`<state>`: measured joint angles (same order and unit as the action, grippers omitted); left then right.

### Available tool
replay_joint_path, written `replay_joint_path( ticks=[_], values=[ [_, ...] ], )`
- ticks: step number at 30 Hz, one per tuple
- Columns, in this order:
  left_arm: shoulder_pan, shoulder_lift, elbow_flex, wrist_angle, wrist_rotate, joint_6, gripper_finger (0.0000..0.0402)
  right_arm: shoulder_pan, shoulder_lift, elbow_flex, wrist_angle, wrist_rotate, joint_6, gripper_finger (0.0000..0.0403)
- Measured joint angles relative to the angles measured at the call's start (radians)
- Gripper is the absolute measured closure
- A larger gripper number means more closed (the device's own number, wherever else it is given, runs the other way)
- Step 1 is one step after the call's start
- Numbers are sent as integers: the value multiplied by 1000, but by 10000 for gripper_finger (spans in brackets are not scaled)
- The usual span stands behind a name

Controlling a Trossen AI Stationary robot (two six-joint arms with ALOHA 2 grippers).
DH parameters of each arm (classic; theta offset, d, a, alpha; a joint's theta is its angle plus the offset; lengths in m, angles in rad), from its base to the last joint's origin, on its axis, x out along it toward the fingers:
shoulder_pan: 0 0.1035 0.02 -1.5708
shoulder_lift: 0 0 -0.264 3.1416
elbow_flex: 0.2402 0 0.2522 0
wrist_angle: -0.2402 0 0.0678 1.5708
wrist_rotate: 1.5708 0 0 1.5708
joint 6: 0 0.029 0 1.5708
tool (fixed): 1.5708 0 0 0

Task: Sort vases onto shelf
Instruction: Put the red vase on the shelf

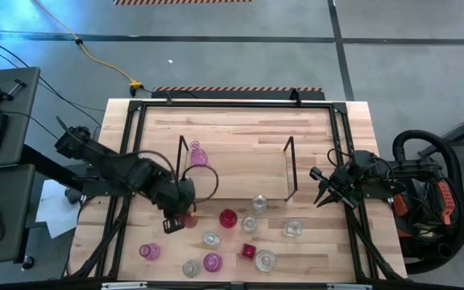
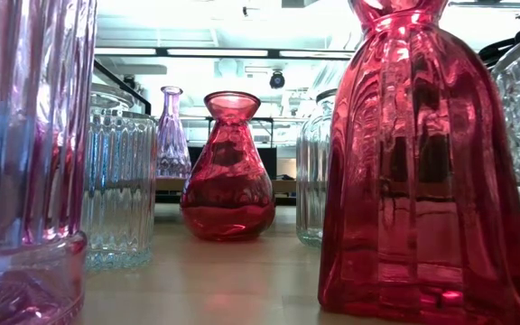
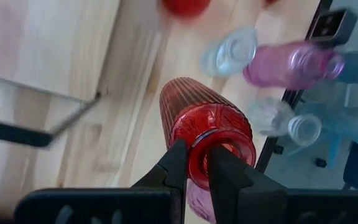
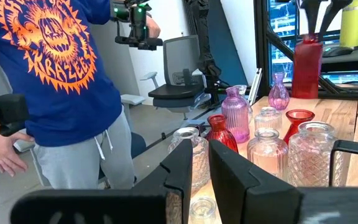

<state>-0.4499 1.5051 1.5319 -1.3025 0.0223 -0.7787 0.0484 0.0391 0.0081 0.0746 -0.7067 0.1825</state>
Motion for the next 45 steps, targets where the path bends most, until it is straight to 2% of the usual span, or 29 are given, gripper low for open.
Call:
replay_joint_path(
  ticks=[22, 35, 41, 45],
  values=[
    [372, 31, 279, 20, 12, 368, 376, 0, 0, 0, 0, 0, 0, 355],
    [547, 267, 510, -9, 118, 629, 376, 0, 0, 0, 0, 0, 0, 355],
    [601, 393, 650, -118, 119, 726, 376, 0, 0, 0, 0, 0, 0, 355],
    [631, 445, 695, -161, 118, 759, 376, 0, 0, 0, 0, 0, 0, 355]
  ],
)
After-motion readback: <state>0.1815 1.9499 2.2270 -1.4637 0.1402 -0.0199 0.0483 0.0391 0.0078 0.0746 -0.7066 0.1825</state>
